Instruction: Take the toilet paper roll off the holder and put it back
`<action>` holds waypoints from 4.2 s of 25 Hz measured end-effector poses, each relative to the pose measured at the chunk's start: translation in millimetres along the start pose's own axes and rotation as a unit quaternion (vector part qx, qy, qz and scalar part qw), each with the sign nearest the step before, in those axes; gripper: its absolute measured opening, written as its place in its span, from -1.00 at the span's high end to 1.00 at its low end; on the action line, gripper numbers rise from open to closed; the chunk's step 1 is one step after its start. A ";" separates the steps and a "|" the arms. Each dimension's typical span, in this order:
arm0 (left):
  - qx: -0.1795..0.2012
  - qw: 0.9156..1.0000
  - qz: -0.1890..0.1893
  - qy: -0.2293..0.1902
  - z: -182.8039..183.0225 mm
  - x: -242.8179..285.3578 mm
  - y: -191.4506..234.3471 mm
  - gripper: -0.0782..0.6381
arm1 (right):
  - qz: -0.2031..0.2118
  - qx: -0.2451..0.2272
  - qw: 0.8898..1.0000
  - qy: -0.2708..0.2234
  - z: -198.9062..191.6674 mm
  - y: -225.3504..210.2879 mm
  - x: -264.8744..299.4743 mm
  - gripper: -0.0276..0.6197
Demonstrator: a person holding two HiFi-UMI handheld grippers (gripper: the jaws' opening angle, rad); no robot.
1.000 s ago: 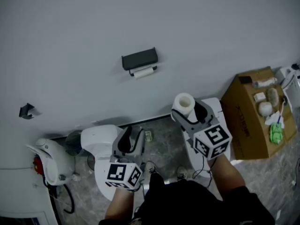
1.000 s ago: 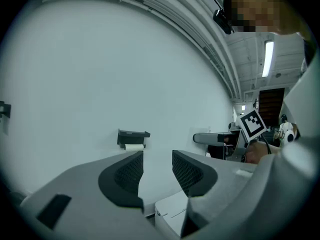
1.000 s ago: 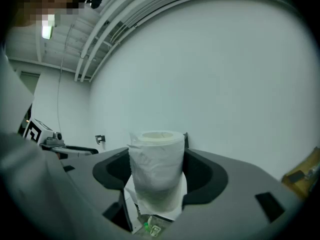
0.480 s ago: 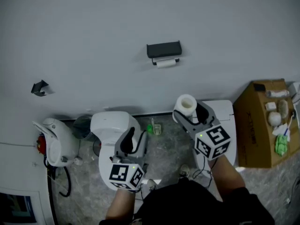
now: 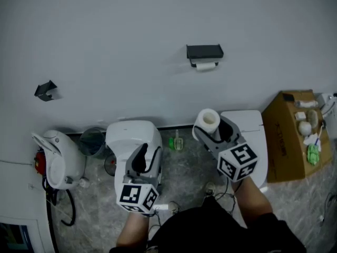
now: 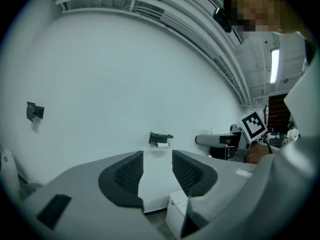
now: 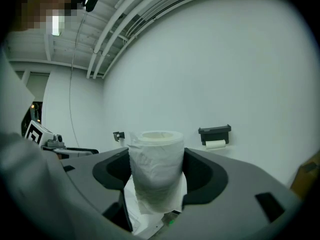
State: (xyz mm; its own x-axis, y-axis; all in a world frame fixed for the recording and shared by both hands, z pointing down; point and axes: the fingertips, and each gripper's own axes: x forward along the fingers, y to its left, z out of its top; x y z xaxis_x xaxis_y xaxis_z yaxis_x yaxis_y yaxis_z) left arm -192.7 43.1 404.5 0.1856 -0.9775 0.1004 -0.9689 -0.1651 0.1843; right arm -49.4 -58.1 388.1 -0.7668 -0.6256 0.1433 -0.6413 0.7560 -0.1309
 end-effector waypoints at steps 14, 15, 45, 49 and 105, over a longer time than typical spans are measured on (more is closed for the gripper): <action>-0.024 0.996 -0.082 0.007 -14.8 -48.6 36.8 0.32 | -0.076 0.002 0.997 0.019 -28.4 75.9 -26.7 0.00; -0.025 0.996 -0.089 0.007 -14.9 -46.5 32.0 0.32 | -0.082 0.002 0.996 0.019 -27.4 72.9 -31.5 0.00; 0.024 0.997 -0.074 0.019 -34.8 -19.6 -189.4 0.32 | -0.048 0.031 0.998 -0.002 -32.2 -53.4 -191.4 0.00; 0.019 0.997 -0.071 0.017 -31.4 -32.4 -181.3 0.32 | -0.049 0.027 0.998 -0.005 -29.2 -39.6 -191.6 0.00; 0.033 0.998 -0.042 0.021 1.8 153.8 -144.6 0.32 | -0.004 0.041 0.999 -0.014 6.0 -183.1 -50.8 0.00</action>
State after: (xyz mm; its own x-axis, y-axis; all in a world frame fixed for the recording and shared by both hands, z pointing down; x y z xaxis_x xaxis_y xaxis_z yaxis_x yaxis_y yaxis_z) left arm -24.3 -83.6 391.5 0.2729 -0.9534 0.1283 -0.9578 -0.2568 0.1287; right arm 106.8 -165.9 398.9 -0.7617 -0.6370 0.1180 -0.6462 0.7337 -0.2103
